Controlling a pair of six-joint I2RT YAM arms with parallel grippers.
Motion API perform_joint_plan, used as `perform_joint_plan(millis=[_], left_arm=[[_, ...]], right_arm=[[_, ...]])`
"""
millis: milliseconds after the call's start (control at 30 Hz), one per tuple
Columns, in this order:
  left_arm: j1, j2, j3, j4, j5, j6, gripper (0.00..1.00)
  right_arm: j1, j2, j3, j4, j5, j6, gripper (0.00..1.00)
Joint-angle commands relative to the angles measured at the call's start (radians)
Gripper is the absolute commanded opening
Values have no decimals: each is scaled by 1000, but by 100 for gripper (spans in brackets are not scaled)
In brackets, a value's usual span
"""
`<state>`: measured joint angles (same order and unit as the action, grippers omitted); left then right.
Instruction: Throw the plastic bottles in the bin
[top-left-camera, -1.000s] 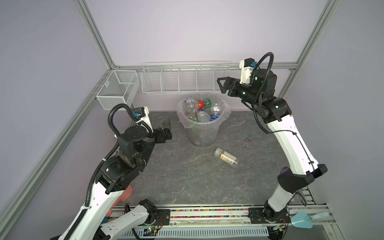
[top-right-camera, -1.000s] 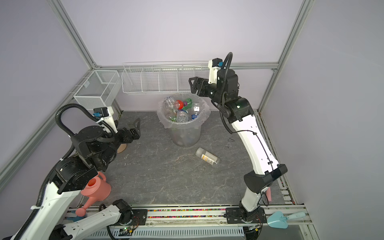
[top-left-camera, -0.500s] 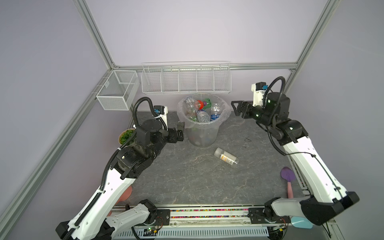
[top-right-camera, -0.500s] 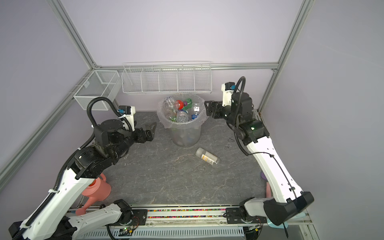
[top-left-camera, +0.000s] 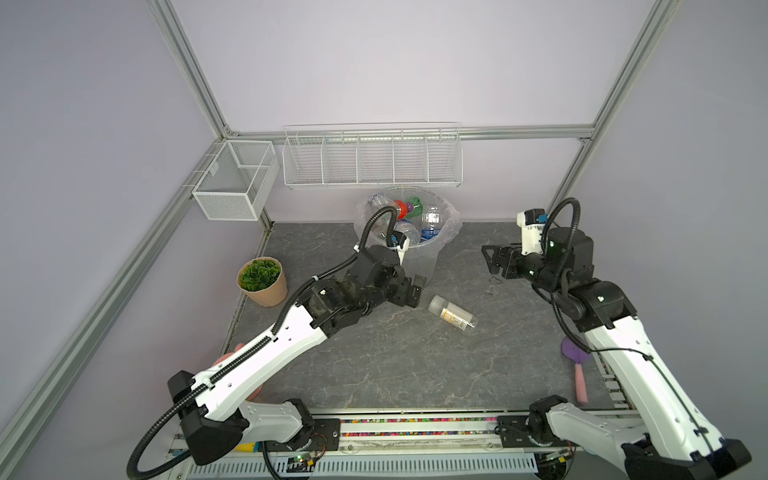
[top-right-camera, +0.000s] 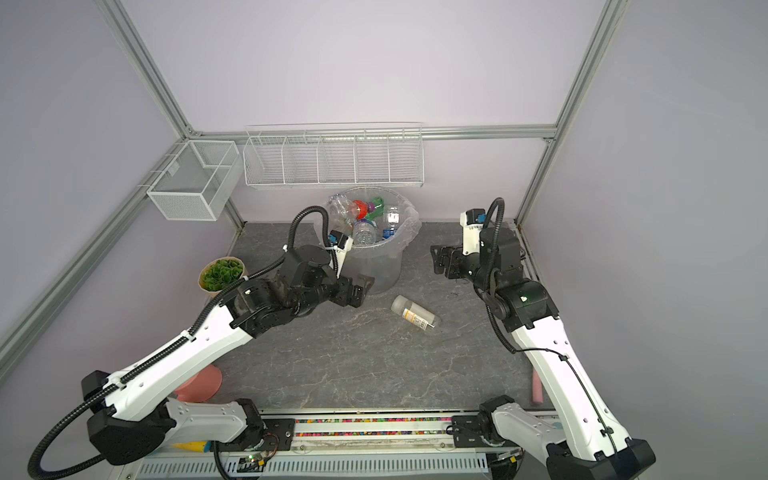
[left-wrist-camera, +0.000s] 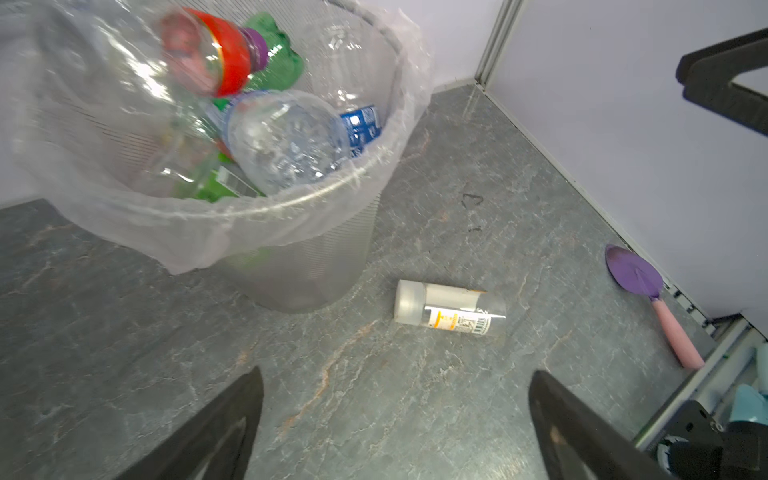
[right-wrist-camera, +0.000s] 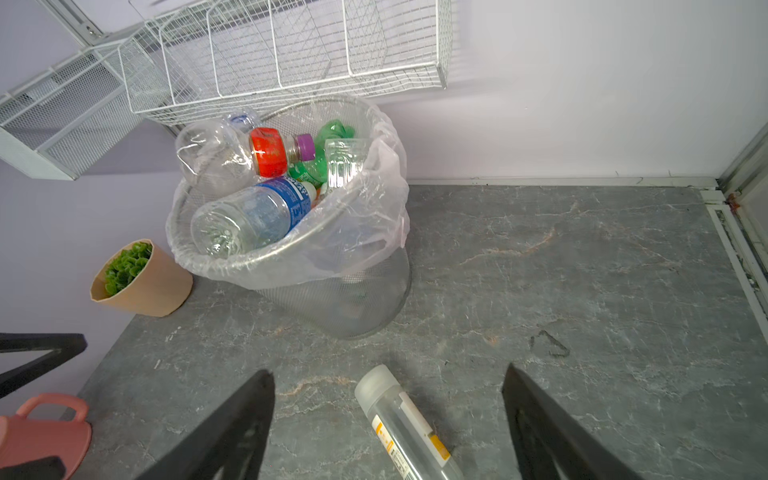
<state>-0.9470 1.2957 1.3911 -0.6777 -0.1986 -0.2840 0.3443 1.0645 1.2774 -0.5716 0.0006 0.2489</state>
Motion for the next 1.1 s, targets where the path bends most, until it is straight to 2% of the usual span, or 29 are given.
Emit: perform_joint_plan(millis=[0,167,333,667,867,967,1067], left_arm=[[-13,7,-25,50,44,-62,98],[-33,55,-62,95,80,-130,97],[-58,125,-52,86,46,-223,94],[-58,133,-123,183,92,-315,93],[-58,81,-221,229,99,-334,93],[-56,20,-281,241,80,-335,93],[-42,-79,-354,255,57,-342,94]], right_arm=[[-6,-12,-45,-56,-4,-58,88],[-6,-31,-102,-73,-16,-51,88],[-5,-39,-121,-79,-42,-55,89],[-2,108,-154,-142,-159,-111,94],[39,230,-168,-140,-168,-140,96],[72,297,-174,-126,-99,-156,100],[92,366,-201,-77,-57,-185,96]])
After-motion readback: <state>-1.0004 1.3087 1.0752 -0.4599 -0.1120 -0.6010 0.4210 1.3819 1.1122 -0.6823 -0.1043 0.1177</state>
